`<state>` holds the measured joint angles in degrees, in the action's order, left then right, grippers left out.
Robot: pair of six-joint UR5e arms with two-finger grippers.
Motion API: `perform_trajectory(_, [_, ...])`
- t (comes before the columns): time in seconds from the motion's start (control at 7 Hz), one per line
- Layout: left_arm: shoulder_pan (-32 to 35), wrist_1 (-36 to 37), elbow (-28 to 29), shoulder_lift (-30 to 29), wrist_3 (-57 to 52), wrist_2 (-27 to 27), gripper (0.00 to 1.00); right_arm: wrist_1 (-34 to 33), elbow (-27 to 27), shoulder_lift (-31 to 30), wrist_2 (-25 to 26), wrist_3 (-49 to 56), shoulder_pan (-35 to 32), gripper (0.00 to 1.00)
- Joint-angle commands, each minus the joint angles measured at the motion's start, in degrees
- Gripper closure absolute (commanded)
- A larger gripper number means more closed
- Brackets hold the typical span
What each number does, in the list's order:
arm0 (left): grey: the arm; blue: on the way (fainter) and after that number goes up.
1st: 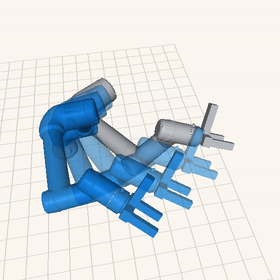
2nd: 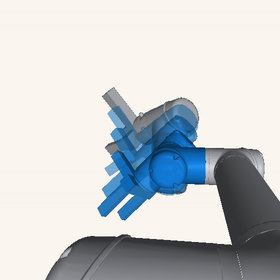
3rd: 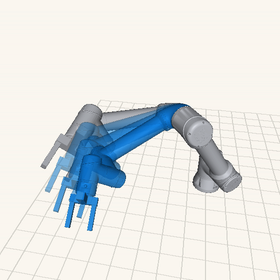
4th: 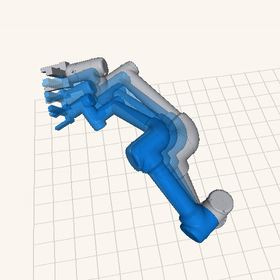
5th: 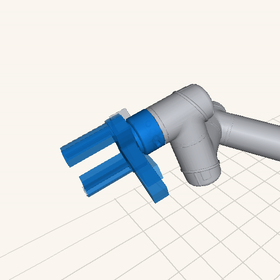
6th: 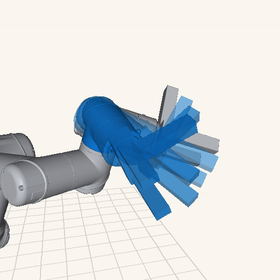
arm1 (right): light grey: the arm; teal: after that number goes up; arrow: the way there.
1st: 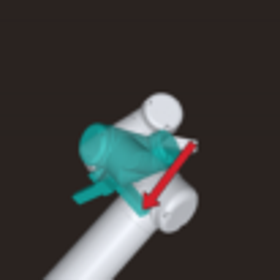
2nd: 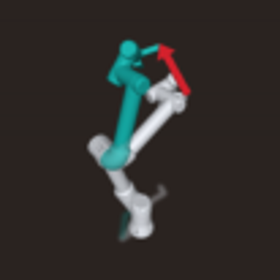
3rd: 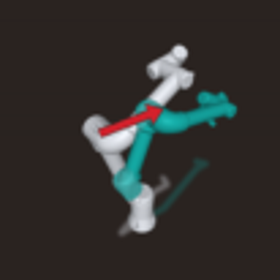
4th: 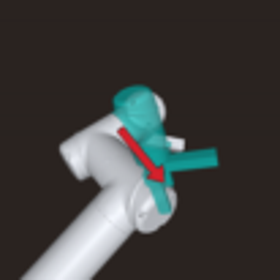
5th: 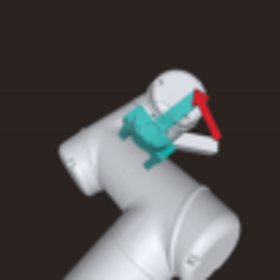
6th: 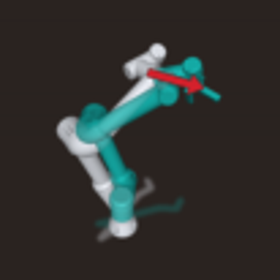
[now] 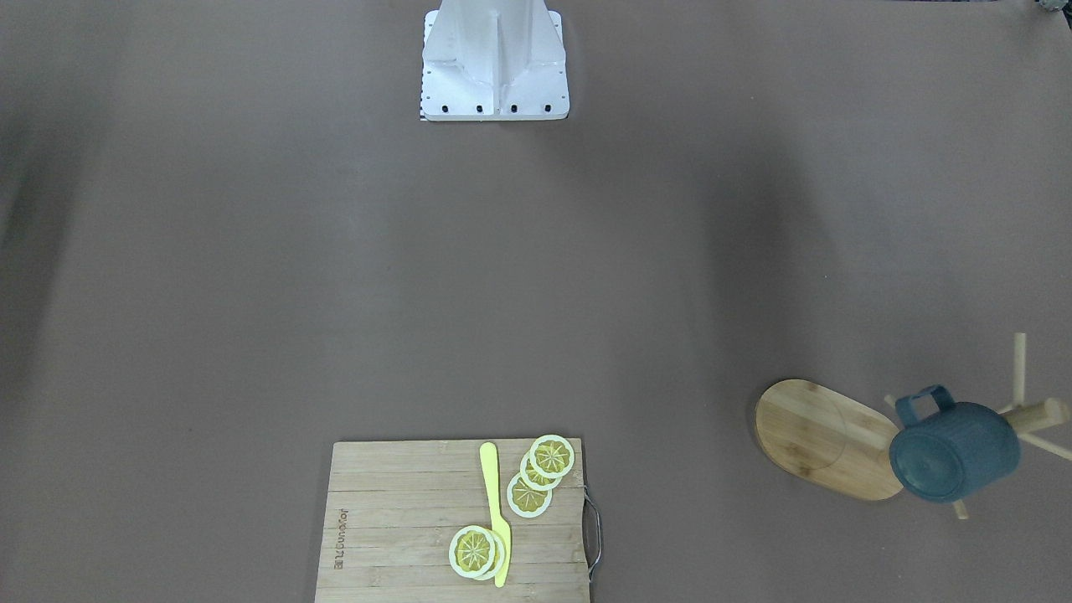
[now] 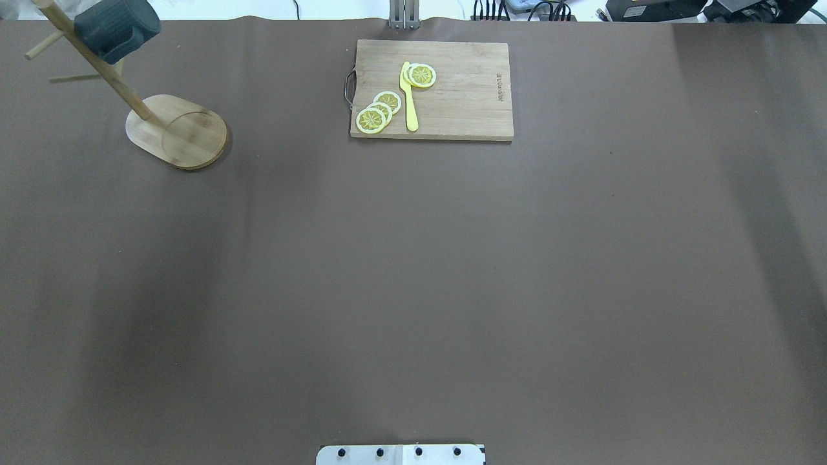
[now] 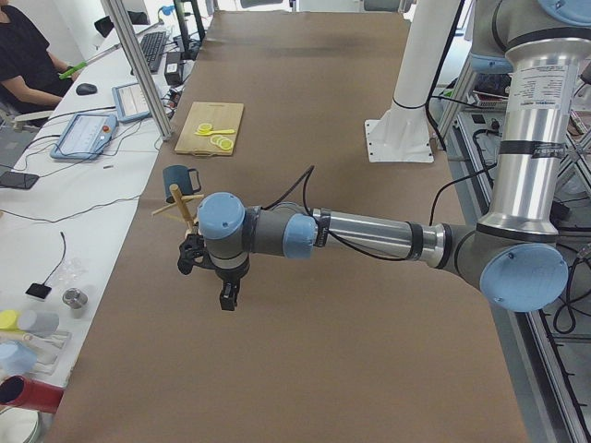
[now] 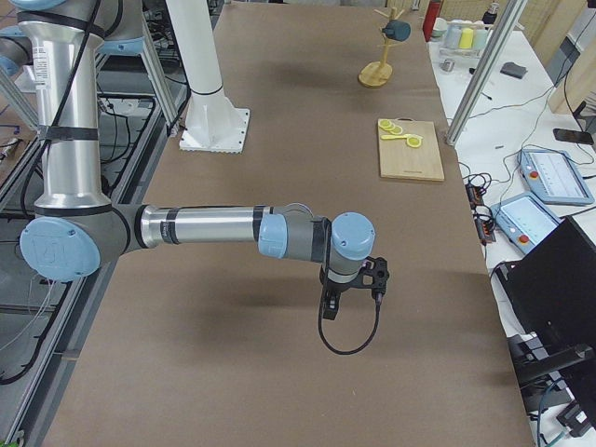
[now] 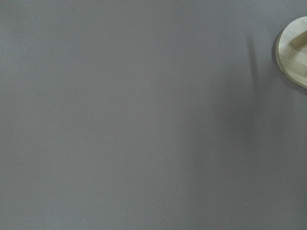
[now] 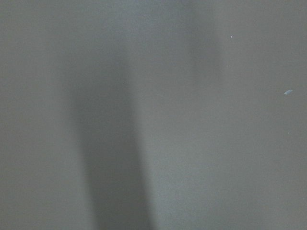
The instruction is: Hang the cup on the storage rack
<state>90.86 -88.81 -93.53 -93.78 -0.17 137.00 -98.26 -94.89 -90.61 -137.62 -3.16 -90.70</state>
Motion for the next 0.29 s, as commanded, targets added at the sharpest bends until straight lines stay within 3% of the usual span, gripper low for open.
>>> perform_trajectory(0.0, [0.02, -0.05, -0.08, 0.0, 0.0, 0.2, 0.02, 0.0, -0.03, 0.0, 0.25, 0.0, 0.0, 0.0])
perform_trajectory(0.14, [0.02, 0.04, -0.08, 0.0, 0.0, 0.2, 0.02, 0.0, -0.03, 0.0, 0.25, 0.0, 0.0, 0.0])
